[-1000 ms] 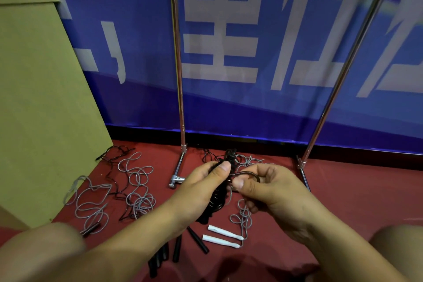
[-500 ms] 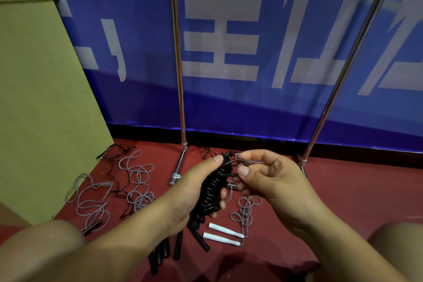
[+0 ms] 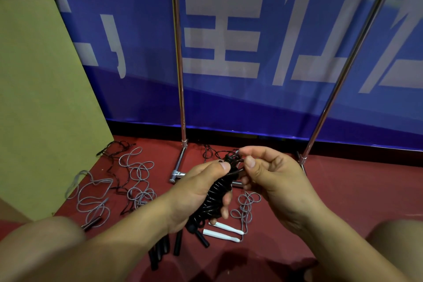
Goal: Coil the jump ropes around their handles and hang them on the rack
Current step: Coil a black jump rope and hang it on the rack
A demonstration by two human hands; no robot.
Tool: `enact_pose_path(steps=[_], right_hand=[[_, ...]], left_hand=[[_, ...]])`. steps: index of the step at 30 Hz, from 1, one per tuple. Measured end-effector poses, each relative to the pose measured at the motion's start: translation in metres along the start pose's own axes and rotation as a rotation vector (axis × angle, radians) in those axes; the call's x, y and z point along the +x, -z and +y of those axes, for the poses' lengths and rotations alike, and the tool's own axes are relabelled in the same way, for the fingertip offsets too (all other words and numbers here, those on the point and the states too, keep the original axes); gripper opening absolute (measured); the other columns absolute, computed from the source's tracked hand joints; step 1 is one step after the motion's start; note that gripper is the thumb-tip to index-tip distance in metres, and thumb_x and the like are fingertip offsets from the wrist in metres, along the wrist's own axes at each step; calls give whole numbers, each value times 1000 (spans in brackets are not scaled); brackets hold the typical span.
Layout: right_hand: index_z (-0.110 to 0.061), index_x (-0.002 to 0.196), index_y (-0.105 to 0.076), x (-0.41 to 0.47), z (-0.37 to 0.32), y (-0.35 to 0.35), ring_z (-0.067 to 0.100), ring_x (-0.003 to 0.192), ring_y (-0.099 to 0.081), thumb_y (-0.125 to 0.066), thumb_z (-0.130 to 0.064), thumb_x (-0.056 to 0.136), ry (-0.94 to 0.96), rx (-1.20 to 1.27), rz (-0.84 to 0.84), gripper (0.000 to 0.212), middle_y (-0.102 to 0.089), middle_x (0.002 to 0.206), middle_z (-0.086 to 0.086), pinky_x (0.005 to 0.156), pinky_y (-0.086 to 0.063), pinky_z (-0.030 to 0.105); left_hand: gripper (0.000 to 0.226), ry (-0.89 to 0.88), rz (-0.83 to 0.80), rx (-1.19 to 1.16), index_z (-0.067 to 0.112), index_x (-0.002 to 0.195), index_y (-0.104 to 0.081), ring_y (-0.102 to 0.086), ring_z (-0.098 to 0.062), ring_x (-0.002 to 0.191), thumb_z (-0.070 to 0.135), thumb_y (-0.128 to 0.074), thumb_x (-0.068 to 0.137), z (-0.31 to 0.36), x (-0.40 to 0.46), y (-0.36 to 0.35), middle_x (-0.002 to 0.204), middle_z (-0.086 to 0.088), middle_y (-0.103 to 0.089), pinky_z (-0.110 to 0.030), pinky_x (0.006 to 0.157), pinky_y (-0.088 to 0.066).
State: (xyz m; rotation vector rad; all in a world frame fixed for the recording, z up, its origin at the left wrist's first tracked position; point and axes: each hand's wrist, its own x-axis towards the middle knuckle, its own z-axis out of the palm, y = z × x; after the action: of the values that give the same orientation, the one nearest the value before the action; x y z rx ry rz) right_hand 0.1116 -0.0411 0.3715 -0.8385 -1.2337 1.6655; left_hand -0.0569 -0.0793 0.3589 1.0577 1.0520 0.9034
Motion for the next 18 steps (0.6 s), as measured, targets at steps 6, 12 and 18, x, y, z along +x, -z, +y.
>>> enact_pose_path(steps=[6,12,18], right_hand=[[-12,97,-72,1,2,2,11,70,-65,-70,-32,73,-1,-104,-43,31,-71,81,4,60,-51,25],[-13,83,-67,3,7,5,13,61,-56,-74,-26,76,38,-69,-58,16,-63,71,6,59,-48,23],[-9,77,-57,3,15,2,13,59,-56,-70,-16,83,207,-288,32,16,-59,66,9,58,-47,24]], left_hand=[[49,-7,-11,23,11,110,-61,-58,-23,52,52,-50,86,-3,0,1,65,-8,-59,-25,45,-41],[45,22,-34,15,11,108,-58,-59,-24,52,50,-47,87,-5,0,-3,66,-11,-61,-27,46,-44],[53,42,-13,25,8,116,-58,-60,-26,53,51,-48,87,-10,3,-5,66,-11,-62,-27,46,-43]])
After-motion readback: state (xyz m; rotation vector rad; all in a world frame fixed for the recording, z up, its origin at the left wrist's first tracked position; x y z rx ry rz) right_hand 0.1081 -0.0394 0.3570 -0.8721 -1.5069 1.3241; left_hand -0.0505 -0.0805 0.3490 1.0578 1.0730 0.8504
